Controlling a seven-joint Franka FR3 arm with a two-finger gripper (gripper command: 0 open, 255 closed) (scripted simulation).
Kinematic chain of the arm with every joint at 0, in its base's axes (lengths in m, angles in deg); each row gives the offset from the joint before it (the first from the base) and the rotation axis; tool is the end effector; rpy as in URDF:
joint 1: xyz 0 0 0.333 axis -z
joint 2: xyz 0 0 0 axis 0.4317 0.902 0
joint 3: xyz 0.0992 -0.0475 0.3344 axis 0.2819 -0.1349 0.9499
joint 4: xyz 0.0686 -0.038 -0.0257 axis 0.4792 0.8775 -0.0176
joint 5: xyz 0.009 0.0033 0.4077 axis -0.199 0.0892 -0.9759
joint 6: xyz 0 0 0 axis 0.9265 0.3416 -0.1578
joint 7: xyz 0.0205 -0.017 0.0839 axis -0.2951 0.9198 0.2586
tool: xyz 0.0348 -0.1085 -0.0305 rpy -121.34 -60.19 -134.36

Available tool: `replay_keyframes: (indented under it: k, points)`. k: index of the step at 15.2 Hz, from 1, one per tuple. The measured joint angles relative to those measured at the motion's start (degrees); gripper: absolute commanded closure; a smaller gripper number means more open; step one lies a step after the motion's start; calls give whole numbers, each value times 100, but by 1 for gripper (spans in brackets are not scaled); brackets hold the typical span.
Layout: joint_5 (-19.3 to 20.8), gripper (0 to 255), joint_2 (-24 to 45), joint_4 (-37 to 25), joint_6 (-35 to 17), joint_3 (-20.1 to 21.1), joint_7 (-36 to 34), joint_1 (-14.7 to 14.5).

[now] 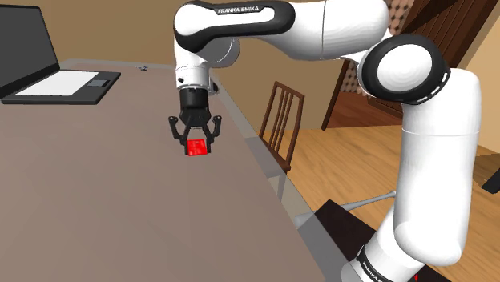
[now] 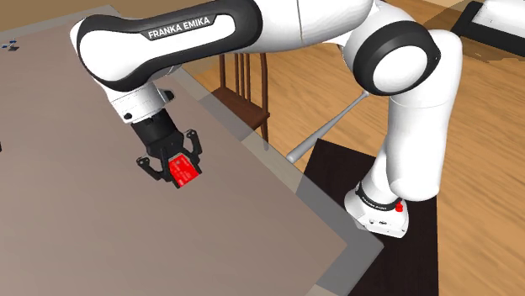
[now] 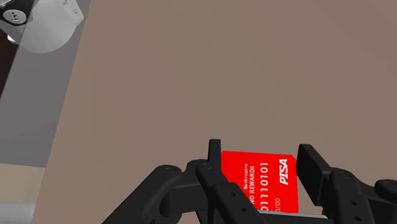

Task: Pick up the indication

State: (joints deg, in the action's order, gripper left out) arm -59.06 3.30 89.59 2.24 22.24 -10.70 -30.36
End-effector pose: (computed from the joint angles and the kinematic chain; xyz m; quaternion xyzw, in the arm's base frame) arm 0.5865 0.2666 0.4810 -0.9385 0.1918 0.2807 0.0604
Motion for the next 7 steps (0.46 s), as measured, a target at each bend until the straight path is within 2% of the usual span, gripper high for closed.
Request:
replay_keyframes:
  k: [7]
  points:
    - [-35,255,-22,-460,451,22,-168,2]
